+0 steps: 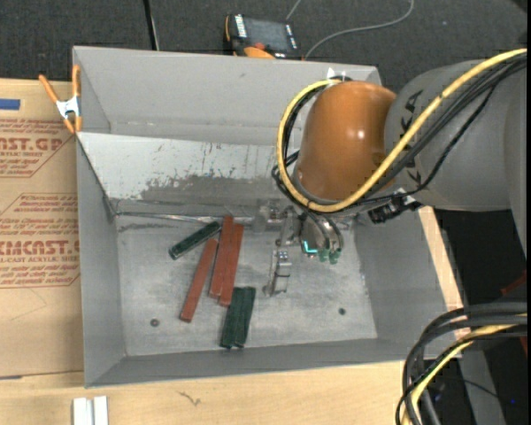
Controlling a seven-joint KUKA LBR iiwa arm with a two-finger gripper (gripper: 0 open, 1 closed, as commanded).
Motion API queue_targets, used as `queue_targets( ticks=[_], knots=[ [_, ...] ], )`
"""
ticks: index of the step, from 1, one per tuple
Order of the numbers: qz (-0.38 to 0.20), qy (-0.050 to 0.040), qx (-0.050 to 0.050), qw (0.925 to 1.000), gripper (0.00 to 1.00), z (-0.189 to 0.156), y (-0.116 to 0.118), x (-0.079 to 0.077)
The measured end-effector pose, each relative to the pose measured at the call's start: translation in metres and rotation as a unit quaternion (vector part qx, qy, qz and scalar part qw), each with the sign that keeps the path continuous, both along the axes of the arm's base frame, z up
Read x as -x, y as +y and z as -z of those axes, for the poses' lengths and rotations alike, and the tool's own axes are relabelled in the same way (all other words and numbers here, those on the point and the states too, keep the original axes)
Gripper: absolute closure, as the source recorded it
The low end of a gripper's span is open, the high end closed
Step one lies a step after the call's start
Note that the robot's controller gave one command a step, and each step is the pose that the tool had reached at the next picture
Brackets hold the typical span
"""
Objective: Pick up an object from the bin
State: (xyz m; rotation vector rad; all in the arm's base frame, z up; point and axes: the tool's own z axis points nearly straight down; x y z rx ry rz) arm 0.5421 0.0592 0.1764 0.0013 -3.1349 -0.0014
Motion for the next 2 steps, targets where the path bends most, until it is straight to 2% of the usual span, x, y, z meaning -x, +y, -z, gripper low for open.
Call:
queue_targets(
  ticks=[1, 2],
  knots=[
    [-0.204, -0.0041, -0.001, 0.9789, 0.00, 0.106, 0.072, -0.029],
    [-0.330, -0.0050, -0.001, 0.9441, 0.00, 0.076, 0.054, -0.021]
  ],
)
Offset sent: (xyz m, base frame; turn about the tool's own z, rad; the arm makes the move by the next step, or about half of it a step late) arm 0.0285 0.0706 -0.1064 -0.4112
